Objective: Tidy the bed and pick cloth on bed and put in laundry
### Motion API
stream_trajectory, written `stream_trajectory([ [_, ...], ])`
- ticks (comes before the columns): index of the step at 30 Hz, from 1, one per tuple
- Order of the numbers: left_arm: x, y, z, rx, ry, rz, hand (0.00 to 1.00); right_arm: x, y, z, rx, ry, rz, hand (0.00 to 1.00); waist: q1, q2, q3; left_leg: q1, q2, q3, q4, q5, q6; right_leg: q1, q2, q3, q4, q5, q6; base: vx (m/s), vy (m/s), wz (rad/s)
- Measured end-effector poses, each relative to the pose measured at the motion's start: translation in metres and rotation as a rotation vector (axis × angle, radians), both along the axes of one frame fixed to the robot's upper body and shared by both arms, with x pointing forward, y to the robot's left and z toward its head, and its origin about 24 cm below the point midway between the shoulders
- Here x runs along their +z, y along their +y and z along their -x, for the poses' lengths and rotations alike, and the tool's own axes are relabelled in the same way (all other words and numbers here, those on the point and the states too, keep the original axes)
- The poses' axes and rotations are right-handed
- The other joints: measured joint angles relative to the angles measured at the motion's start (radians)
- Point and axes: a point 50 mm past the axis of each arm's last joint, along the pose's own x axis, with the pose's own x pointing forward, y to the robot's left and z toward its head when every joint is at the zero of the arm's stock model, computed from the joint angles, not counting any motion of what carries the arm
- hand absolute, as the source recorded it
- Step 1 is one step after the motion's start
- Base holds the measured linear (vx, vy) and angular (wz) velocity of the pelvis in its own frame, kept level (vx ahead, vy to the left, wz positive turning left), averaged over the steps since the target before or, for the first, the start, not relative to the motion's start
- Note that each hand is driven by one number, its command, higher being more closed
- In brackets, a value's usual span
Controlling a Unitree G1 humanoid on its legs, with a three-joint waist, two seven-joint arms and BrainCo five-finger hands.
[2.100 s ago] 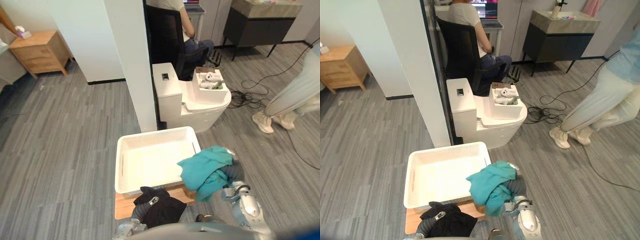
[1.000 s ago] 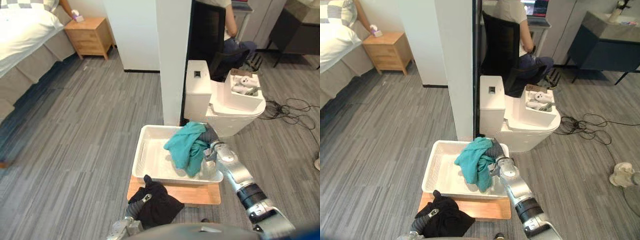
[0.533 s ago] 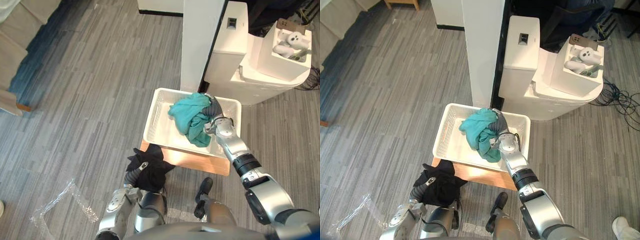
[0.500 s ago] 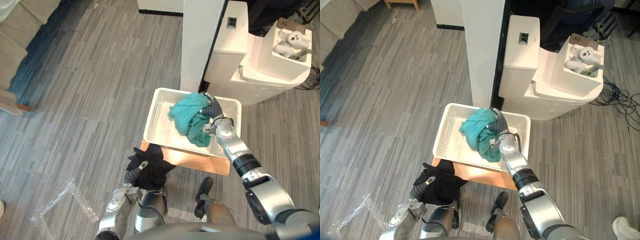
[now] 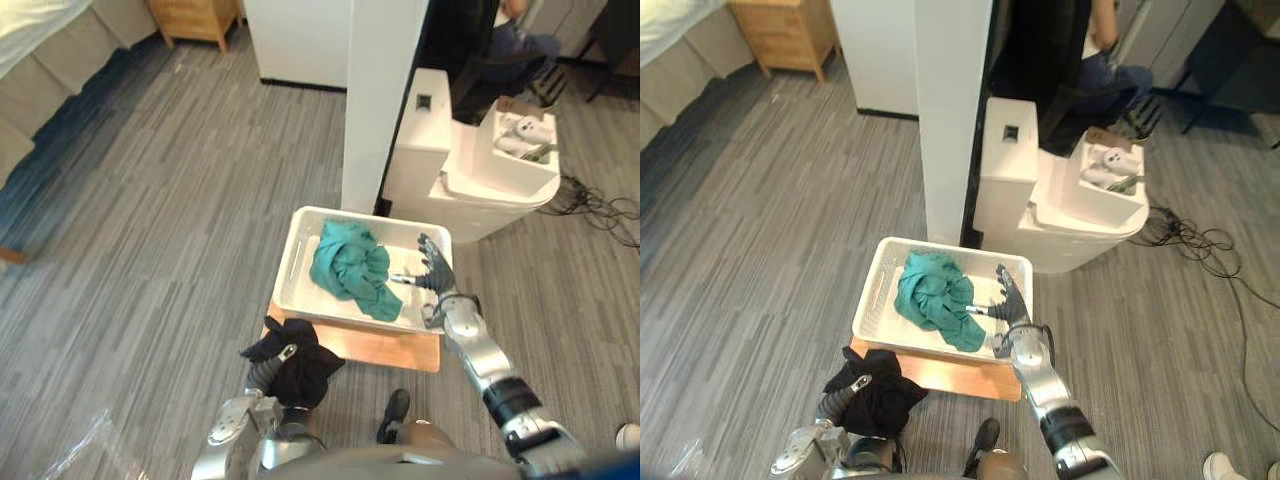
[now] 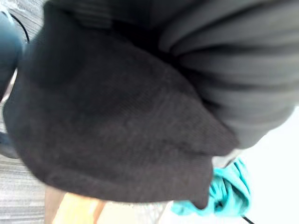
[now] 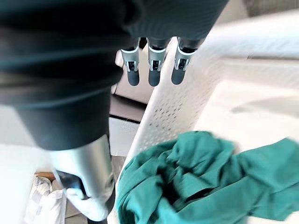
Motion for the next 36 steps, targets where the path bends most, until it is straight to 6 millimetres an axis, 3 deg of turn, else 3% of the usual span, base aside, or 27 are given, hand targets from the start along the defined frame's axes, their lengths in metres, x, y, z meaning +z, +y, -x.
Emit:
stream_trajectory([
  [4, 0.000, 0.006, 0.002, 0.048, 0.004, -0.002, 1.00, -0.009, -0.016, 0.019, -0.063, 0.035, -0.007, 0.00, -0.016, 0.009, -0.023, 0.030, 0.001, 0.011, 0.000, -0.012, -0.004, 0.029, 0.003, 0.008, -0.012, 0.000, 0.001, 0.05, 0.006, -0.07],
  [7, 0.009, 0.027, -0.002, 0.159, -0.039, -0.054, 1.00, -0.023, -0.040, 0.038, -0.159, 0.104, 0.027, 0.00, -0.034, 0.013, -0.042, 0.034, 0.004, 0.017, 0.001, -0.014, -0.007, 0.030, 0.006, 0.012, -0.016, 0.001, 0.000, 0.03, -0.003, -0.07],
  [11, 0.047, 0.069, -0.012, 0.335, -0.233, -0.177, 1.00, -0.056, -0.068, 0.088, -0.277, 0.286, 0.070, 0.00, -0.052, 0.012, -0.050, 0.066, 0.012, 0.024, 0.000, -0.018, -0.013, 0.065, 0.013, 0.012, -0.026, 0.001, -0.001, 0.01, -0.003, -0.02],
  [15, 0.091, 0.088, -0.029, 0.356, -0.446, -0.270, 1.00, -0.084, -0.076, 0.129, -0.326, 0.455, 0.088, 0.00, -0.060, 0.021, -0.089, 0.069, 0.017, 0.040, -0.001, -0.021, -0.013, 0.068, 0.014, 0.012, -0.031, 0.001, -0.006, -0.02, 0.002, -0.10],
  [16, 0.112, 0.088, -0.038, 0.355, -0.550, -0.280, 1.00, -0.093, -0.079, 0.148, -0.343, 0.523, 0.092, 0.00, -0.063, 0.029, -0.112, 0.070, 0.019, 0.049, -0.002, -0.040, -0.011, 0.069, 0.014, 0.014, -0.034, 0.002, -0.007, -0.01, 0.009, -0.11],
  [20, 0.146, 0.082, -0.047, 0.332, -0.712, -0.284, 1.00, -0.101, -0.079, 0.170, -0.400, 0.580, 0.061, 0.00, -0.071, 0.039, -0.142, 0.084, 0.027, 0.083, -0.002, -0.046, -0.009, 0.069, 0.014, 0.035, -0.034, 0.007, -0.002, 0.02, 0.011, -0.15],
  [23, 0.167, 0.073, -0.057, 0.281, -0.818, -0.266, 1.00, -0.104, -0.075, 0.175, -0.403, 0.594, 0.032, 0.00, -0.079, 0.043, -0.162, 0.099, 0.028, 0.112, -0.001, -0.054, -0.009, 0.072, 0.014, 0.059, -0.034, 0.010, -0.001, 0.02, 0.021, -0.23],
  [27, 0.175, 0.052, -0.068, 0.187, -0.873, -0.210, 1.00, -0.108, -0.066, 0.179, -0.435, 0.604, -0.024, 0.00, -0.085, 0.038, -0.179, 0.115, 0.031, 0.150, -0.001, -0.064, -0.010, 0.071, 0.016, 0.081, -0.034, 0.012, -0.001, 0.04, 0.020, -0.19],
  [33, 0.171, 0.009, -0.078, 0.022, -0.878, -0.139, 1.00, -0.112, -0.057, 0.184, -0.430, 0.613, -0.068, 0.00, -0.108, 0.041, -0.190, 0.142, 0.029, 0.197, -0.001, -0.073, -0.016, 0.071, 0.016, 0.123, -0.029, 0.014, 0.000, 0.04, 0.025, -0.21],
  [36, 0.168, -0.003, -0.082, -0.004, -0.852, -0.103, 1.00, -0.113, -0.056, 0.185, -0.420, 0.618, -0.073, 0.00, -0.115, 0.049, -0.196, 0.160, 0.029, 0.233, -0.001, -0.082, -0.027, 0.071, 0.017, 0.158, -0.028, 0.014, 0.000, 0.02, 0.022, -0.32],
])
